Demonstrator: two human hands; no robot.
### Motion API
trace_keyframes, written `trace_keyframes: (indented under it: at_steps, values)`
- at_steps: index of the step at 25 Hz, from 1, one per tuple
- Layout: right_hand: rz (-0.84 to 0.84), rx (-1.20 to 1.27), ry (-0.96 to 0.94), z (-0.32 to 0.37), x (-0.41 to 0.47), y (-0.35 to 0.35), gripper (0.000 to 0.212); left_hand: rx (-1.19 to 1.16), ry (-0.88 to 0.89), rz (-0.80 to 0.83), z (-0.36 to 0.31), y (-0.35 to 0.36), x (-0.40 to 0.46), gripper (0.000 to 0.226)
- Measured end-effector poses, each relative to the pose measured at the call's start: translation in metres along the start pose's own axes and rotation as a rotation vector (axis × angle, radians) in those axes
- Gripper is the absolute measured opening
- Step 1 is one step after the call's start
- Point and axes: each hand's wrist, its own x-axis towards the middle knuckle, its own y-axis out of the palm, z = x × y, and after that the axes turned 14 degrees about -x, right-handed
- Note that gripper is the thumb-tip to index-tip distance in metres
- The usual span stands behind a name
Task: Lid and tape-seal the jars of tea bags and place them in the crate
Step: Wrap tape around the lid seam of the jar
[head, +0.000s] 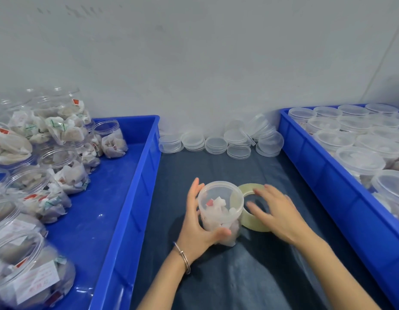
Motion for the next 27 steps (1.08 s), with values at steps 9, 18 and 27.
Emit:
trace_keyframes:
  at_steps: [9, 18, 27]
  values:
    - [-0.086, 0.075, 0.068, -0.005, -0.025, 0.003, 0.027, 0.255, 0.451, -0.442, -0.040, 0.026, -0.001, 0.019]
    - [-0.252, 0.769, 0.002, 0.041, -0.074, -0.039, 0.018, 0.509, 0.193, 0.220, -0.073, 0.058, 0.006, 0.058]
    - [-0.225, 0.553, -0.031, 0.044, -0.079, -0.040, 0.026, 0.385, 0.336, -0.037, -0.068, 0.055, 0.000, 0.021]
